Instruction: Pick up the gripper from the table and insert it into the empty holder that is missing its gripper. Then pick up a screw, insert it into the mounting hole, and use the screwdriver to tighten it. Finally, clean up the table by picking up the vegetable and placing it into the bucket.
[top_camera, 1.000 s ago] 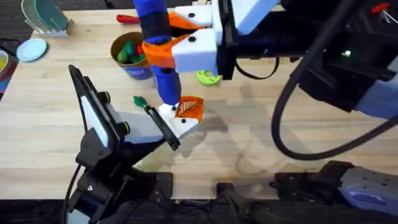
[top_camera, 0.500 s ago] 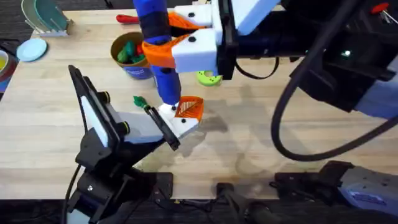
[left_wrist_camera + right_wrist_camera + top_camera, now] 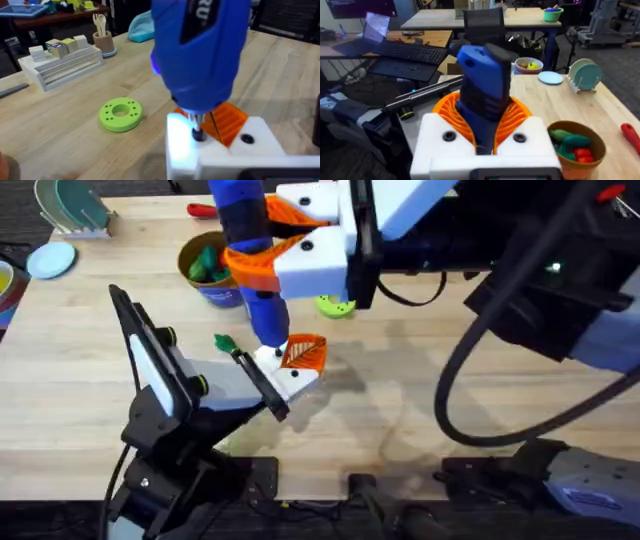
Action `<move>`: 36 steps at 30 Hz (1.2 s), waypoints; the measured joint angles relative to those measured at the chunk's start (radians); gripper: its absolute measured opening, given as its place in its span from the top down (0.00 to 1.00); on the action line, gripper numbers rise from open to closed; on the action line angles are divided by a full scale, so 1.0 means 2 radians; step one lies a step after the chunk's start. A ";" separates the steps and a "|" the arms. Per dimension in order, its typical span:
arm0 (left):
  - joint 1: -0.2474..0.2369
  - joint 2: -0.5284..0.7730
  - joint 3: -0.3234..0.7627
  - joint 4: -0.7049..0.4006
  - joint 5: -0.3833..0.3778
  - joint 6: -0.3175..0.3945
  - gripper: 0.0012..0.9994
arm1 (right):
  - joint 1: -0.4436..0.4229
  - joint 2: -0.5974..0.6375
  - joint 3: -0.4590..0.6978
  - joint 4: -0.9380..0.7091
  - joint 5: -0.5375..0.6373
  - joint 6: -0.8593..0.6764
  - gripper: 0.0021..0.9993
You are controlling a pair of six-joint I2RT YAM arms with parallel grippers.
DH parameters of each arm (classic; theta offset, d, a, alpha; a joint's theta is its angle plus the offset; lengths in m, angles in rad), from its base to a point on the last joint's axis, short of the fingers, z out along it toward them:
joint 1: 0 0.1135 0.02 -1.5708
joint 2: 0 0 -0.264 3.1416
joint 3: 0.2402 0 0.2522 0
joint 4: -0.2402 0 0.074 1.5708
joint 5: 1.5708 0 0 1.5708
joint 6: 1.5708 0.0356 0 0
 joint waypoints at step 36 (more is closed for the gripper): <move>-0.001 0.000 0.000 0.000 0.002 -0.003 1.00 | -0.007 -0.028 0.003 -0.017 -0.010 -0.007 0.87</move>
